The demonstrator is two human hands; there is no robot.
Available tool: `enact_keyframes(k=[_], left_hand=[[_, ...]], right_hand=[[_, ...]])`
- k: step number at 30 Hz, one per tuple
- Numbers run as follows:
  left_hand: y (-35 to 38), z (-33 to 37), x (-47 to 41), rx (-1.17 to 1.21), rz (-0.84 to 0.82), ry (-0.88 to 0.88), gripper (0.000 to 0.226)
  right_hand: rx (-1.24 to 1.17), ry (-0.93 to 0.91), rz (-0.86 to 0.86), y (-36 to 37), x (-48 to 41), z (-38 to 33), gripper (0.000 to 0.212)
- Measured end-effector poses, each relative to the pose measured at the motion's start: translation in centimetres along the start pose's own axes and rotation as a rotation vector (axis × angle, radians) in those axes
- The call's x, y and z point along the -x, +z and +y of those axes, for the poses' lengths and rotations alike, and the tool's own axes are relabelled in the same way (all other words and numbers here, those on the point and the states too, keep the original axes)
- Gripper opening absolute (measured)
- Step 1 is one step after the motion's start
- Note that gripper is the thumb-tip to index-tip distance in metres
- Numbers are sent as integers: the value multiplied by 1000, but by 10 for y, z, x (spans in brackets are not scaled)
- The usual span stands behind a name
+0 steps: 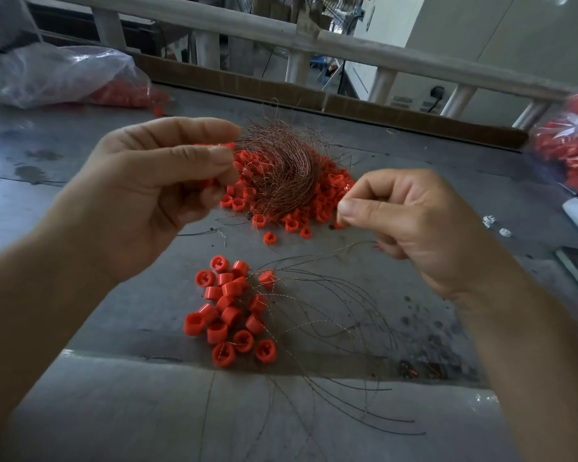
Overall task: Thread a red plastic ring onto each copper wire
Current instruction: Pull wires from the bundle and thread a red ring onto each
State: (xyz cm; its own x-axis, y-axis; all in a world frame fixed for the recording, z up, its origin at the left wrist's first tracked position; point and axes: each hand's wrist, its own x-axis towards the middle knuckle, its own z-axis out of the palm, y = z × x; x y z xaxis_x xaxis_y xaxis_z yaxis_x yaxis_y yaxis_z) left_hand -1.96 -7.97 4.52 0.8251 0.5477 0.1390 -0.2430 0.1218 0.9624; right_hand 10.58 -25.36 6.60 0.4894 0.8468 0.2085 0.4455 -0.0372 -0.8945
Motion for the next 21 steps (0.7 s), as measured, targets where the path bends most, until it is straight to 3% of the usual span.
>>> enact_keyframes(k=[7, 12, 18, 21], left_hand=[[-13, 8, -5, -61, 84, 1, 12], [-17, 2, -4, -368, -135, -162, 25], [-9, -12, -4, -684, -204, -134, 41], [-6, -18, -2, -792, -230, -122, 35]], right_hand=[[127, 51, 4, -19, -2, 5, 21], [281, 201, -101, -35, -2, 16, 21], [442, 340, -288, -34, -2, 27, 19], [529, 357, -351, -32, -2, 29, 19]])
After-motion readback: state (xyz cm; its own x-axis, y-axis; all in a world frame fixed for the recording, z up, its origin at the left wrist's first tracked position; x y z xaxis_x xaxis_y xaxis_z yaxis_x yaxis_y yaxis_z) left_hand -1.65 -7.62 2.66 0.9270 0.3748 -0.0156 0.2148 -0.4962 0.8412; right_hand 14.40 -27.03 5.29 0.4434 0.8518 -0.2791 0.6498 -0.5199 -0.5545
